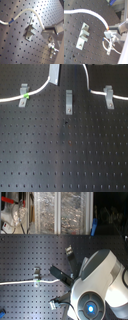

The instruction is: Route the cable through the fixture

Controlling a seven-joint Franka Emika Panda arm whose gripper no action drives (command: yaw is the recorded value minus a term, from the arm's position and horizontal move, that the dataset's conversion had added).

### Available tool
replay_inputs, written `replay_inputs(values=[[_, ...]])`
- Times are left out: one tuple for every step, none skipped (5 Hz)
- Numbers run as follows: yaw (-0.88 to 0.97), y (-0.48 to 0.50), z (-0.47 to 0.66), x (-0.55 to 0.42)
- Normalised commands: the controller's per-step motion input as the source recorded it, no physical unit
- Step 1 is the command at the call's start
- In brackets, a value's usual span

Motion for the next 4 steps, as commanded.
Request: replay_inputs(values=[[0.0,-0.045,0.03,-0.025],[0.0,0.226,0.3,-0.271],[0.0,0.519,0.52,-0.116],[0.0,0.418,0.21,0.001]])
